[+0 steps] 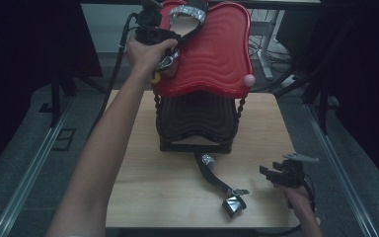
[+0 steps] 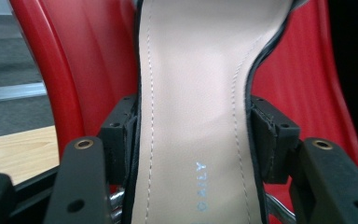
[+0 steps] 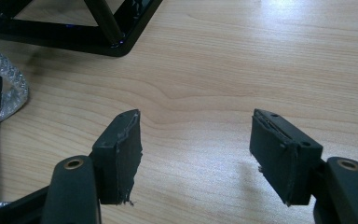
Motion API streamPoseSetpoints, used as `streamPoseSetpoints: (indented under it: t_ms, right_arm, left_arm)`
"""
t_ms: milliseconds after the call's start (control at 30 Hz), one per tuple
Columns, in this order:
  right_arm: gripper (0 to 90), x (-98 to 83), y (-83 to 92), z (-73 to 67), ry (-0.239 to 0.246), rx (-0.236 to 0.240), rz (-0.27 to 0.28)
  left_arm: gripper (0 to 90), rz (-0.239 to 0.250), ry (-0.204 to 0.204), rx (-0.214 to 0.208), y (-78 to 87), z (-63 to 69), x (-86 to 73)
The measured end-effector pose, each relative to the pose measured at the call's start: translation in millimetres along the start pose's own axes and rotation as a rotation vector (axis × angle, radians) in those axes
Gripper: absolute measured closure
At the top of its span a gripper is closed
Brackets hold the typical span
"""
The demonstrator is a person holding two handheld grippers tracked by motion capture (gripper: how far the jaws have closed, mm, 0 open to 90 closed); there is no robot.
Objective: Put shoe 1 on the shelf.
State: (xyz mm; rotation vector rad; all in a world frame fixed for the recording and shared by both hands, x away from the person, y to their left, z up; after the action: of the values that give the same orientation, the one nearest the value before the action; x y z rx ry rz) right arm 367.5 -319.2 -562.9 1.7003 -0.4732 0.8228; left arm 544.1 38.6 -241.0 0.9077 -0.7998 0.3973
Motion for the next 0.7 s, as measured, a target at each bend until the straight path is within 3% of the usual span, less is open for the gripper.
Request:
streamPoseSetpoints:
  t_ms: [100, 233, 300, 400, 467, 700]
  right_arm:
    - [33.9, -0.5, -0.2, -0.4, 0.002, 0.001, -0.003]
    - [33.9, -0.5, -0.2, -1.3, 0.009, 0.001, -0.003]
    - [33.9, 0.0, -0.1, -2.2, 0.008, 0.002, -0.001]
    - [33.9, 0.5, -0.1, -2.9, 0.01, 0.002, 0.0]
    - [33.9, 0.5, 0.2, -2.9, 0.012, 0.001, -0.001]
    - [33.9, 0.8, 0.8, 0.1, 0.008, -0.003, 0.002]
  left_arm:
    - [43.3, 0.014, -0.032, 0.031, -0.8, 3.0, -0.7]
    - [37.6, 0.016, -0.039, 0.046, 2.2, 1.3, -2.1]
    - [36.6, 0.006, -0.042, 0.027, 4.2, 1.1, -3.5]
    - [34.2, 0.042, -0.007, -0.034, 10.6, 3.1, -0.8]
    - [34.2, 0.06, -0.003, -0.045, 15.9, 2.7, 1.0]
    - [33.5, 0.087, -0.027, -0.105, 43.3, 1.4, -0.2]
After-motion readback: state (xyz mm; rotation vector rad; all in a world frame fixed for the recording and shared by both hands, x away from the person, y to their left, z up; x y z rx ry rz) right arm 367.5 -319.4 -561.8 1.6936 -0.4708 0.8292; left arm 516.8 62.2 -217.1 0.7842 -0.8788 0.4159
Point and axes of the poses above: each handheld gripper's, and its own axes: y roughly backward along the jaws, x roughly out of its top, z roughly to its right, the point moved 9 cm from there along -y, roughly forward along the jaws, and after that the axes turned 5 degrees about -x, right-handed, at the moved point
